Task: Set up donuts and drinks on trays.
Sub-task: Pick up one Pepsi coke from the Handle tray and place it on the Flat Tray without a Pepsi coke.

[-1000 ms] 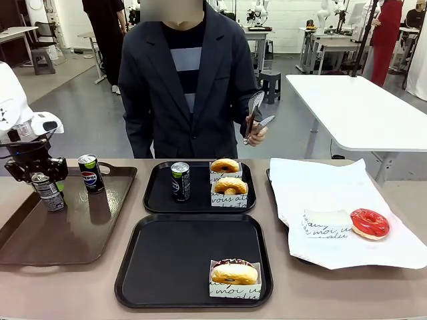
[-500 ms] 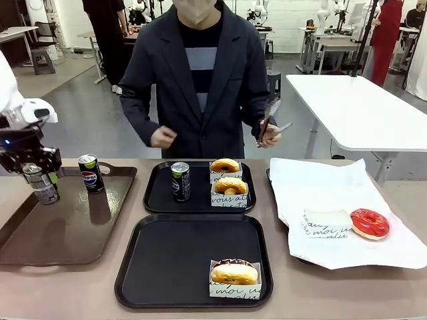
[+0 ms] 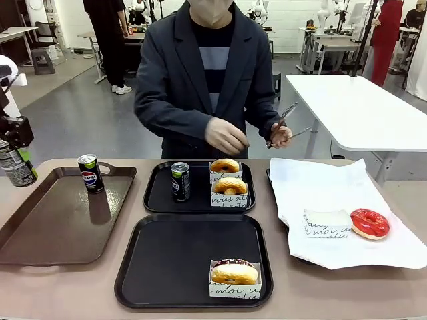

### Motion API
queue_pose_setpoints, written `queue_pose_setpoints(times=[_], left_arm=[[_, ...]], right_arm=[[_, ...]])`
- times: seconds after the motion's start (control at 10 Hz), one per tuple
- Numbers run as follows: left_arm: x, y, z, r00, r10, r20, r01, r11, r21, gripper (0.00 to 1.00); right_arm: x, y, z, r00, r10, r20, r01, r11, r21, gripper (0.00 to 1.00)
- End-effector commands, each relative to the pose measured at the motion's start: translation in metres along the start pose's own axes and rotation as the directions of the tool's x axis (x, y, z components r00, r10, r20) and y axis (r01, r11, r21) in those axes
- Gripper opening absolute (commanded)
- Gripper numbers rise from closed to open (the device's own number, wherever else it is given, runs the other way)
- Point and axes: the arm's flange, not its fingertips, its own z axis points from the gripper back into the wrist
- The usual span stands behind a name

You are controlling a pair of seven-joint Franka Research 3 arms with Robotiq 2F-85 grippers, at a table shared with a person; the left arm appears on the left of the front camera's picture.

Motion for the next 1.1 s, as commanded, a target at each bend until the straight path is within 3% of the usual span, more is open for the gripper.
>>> queue_pose_setpoints(times=[0.0, 0.4, 0.5, 0.7, 1.0], left_arm=[[0.002, -0.001, -0.002, 1.000, -0.017, -0.004, 0.017, 1.000, 0.005, 0.00], [0.002, -0.001, -0.002, 1.000, -0.017, -0.004, 0.017, 1.000, 0.005, 0.00], [0.001, -0.001, -0.004, 1.000, -0.004, -0.010, 0.004, 1.000, 0.000, 0.58], [0.005, -0.026, -0.014, 0.998, -0.055, 0.000, 0.055, 0.995, -0.089, 0.58], [-0.008, -0.084, -0.016, 0.960, -0.273, -0.054, 0.266, 0.958, -0.109, 0.58]], right_arm=[[0.002, -0.001, 0.000, 1.000, 0.018, 0.013, -0.019, 1.000, 0.017, 1.00], [0.002, -0.001, 0.000, 1.000, 0.018, 0.013, -0.019, 1.000, 0.017, 1.00], [0.002, -0.001, 0.000, 1.000, 0.018, 0.013, -0.019, 1.000, 0.017, 1.00], [0.002, -0.001, 0.000, 1.000, 0.018, 0.013, -0.019, 1.000, 0.017, 1.00], [0.002, -0.001, 0.000, 1.000, 0.018, 0.013, -0.019, 1.000, 0.017, 1.00]])
